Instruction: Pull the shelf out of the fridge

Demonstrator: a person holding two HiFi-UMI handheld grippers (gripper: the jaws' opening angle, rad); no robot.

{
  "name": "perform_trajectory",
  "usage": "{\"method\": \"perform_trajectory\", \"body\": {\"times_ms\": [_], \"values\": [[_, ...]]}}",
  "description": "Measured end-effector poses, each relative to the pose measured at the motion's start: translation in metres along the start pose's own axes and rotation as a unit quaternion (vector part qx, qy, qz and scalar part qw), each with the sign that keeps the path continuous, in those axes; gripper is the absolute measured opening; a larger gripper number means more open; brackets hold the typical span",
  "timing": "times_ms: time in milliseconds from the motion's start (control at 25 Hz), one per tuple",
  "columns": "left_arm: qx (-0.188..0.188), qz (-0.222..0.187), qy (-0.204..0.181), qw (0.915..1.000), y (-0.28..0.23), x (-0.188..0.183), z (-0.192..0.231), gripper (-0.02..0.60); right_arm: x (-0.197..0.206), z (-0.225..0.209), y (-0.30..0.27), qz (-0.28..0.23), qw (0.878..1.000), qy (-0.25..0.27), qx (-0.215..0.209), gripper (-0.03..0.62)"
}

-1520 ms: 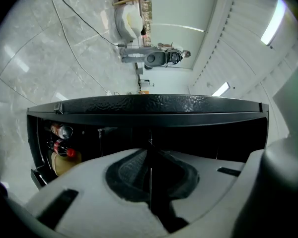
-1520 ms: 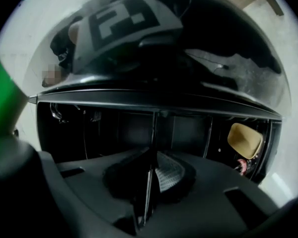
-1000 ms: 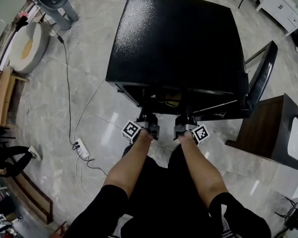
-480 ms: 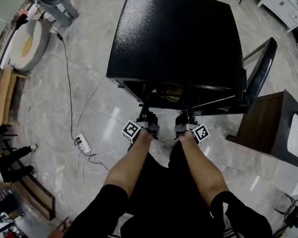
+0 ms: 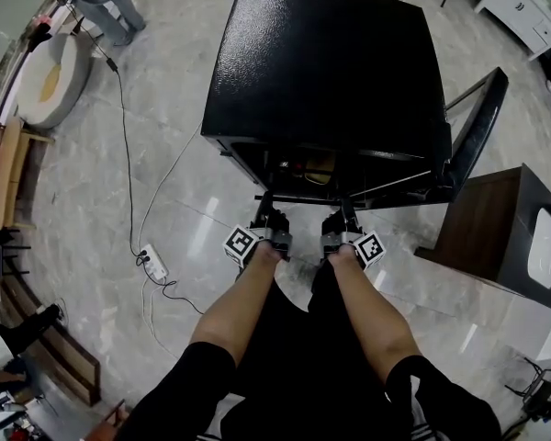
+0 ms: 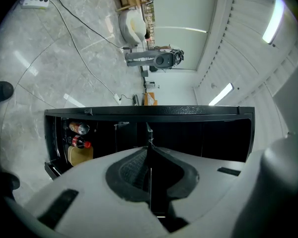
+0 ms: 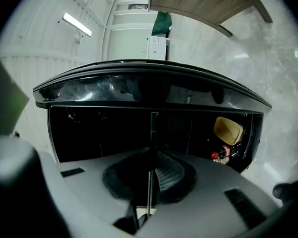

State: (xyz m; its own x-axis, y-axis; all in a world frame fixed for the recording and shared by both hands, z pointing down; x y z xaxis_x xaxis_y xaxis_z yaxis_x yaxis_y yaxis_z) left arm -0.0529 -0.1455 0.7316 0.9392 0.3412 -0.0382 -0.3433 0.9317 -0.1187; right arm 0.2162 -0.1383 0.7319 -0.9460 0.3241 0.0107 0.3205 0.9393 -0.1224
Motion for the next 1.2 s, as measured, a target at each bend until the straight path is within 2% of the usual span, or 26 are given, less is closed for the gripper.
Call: {"method": "perform_trajectory", "body": {"times_ms": [760,1200], "values": [[-0.003,-0.003,-0.004,1.0,0.021,0.005,-0.003,0.035,0.007,0.002,0.018,0.019,1.0,-0.013,0.013,0.037],[-0.004,-0.008,-0.009,0.9999,0.031,0.012,0.002,0.035,0.006,-0.001,0.028,0.028,1.0,-0.009,0.006,0.037]]}}
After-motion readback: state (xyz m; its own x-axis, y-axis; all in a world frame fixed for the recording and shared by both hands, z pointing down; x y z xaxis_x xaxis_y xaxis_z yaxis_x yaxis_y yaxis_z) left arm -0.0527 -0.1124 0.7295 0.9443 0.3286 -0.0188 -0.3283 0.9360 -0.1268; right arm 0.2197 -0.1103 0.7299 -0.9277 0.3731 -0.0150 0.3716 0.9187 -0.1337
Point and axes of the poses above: the fingertips, and each gripper's own axes: y backward along the fingers, z to its left, x out of its underside, the point moved 9 cm from there along y, backward along the fingers, and after that the axes turned 7 degrees about z, right-handed, at the moved point
